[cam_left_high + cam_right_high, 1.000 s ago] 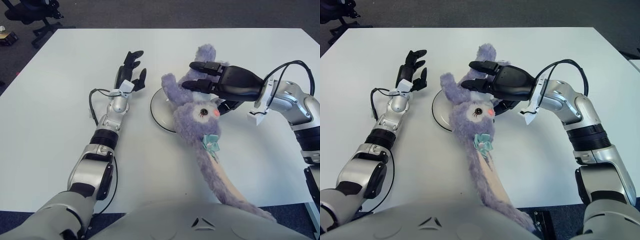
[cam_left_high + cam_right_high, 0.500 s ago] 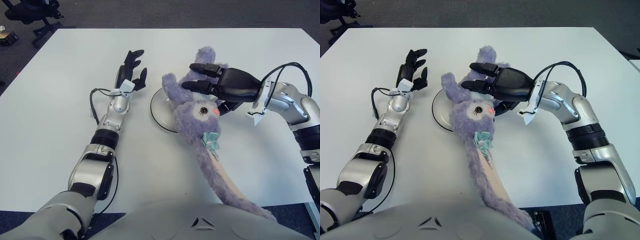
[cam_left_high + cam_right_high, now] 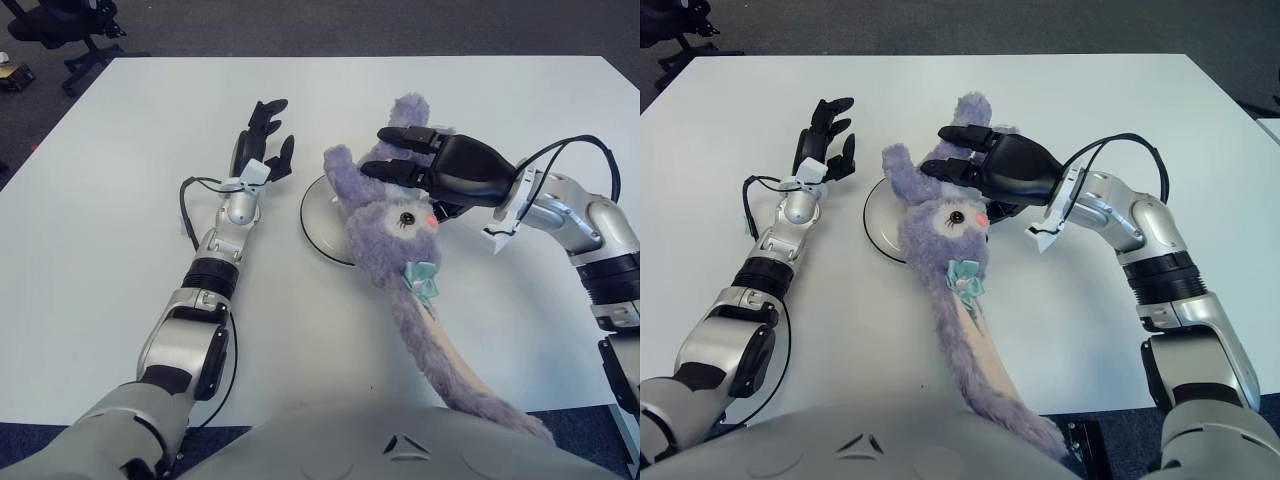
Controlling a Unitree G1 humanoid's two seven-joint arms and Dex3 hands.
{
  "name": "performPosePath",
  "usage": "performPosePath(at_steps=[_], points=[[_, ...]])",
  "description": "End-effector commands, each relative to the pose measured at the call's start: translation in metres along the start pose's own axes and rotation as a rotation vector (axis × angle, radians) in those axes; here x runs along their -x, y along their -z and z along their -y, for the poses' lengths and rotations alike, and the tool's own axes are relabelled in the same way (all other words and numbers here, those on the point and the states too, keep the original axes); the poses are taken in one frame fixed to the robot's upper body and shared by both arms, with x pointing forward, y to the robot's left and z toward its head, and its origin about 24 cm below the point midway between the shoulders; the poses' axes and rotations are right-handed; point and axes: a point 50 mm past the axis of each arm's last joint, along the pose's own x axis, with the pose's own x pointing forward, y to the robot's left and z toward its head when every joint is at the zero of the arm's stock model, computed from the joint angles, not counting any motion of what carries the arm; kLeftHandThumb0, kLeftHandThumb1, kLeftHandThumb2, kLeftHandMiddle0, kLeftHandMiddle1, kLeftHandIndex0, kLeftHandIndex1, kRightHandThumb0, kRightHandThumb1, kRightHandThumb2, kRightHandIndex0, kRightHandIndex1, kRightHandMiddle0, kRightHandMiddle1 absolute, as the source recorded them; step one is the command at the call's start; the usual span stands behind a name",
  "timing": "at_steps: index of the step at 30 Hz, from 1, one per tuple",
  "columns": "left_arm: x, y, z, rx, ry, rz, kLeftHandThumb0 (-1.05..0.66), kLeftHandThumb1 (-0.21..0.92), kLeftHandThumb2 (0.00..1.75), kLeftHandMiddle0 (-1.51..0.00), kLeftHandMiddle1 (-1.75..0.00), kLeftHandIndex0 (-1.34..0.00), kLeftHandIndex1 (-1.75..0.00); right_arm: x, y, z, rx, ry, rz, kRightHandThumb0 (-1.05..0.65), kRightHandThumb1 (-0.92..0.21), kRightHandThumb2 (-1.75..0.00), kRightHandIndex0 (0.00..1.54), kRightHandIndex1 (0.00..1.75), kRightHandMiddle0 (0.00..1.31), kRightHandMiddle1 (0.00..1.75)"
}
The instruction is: Put the doll into the plate.
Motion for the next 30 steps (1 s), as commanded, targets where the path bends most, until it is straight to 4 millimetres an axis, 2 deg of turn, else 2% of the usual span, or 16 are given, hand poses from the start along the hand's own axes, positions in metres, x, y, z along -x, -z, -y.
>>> performPosePath(at_steps=[1,11,19,30], points=[[0.000,-0.002,-0.001,-0.012,-0.006,0.007,-0.52,0.92,0.81,-0.46,-0.42,-0.23,-0.66,0.004,0.001,-0.005,-0.070,0.027,0.038,0.00,-0.80,-0.54,0.31,1.69,0.46,1.26],[0.000,-0.002,0.000,-0.011,-0.007,0.008,-0.52,0.92,0.81,-0.46,-0.42,-0.23,-0.65,0.009,0.008,-0.007,-0.110,0.075,0.137,0.00,-0.73,-0.66,0.32,1.75,0.44,1.36],[0.000,-0.002,0.000,-0.011,-0.006,0.008,-0.52,0.92,0.81,-0.46,-0.42,-0.23,-0.64,0.008,0.012,-0.009,-0.128,0.074,0.130,0.00,-0.63,-0.84,0.38,1.75,0.42,1.45],[0.000,-0.002,0.001,-0.007,-0.004,0.005,-0.52,0.92,0.81,-0.45,-0.43,-0.24,-0.63,0.008,0.017,-0.006,-0.089,0.083,0.107,0.00,-0.55,-0.99,0.41,1.75,0.34,1.62]])
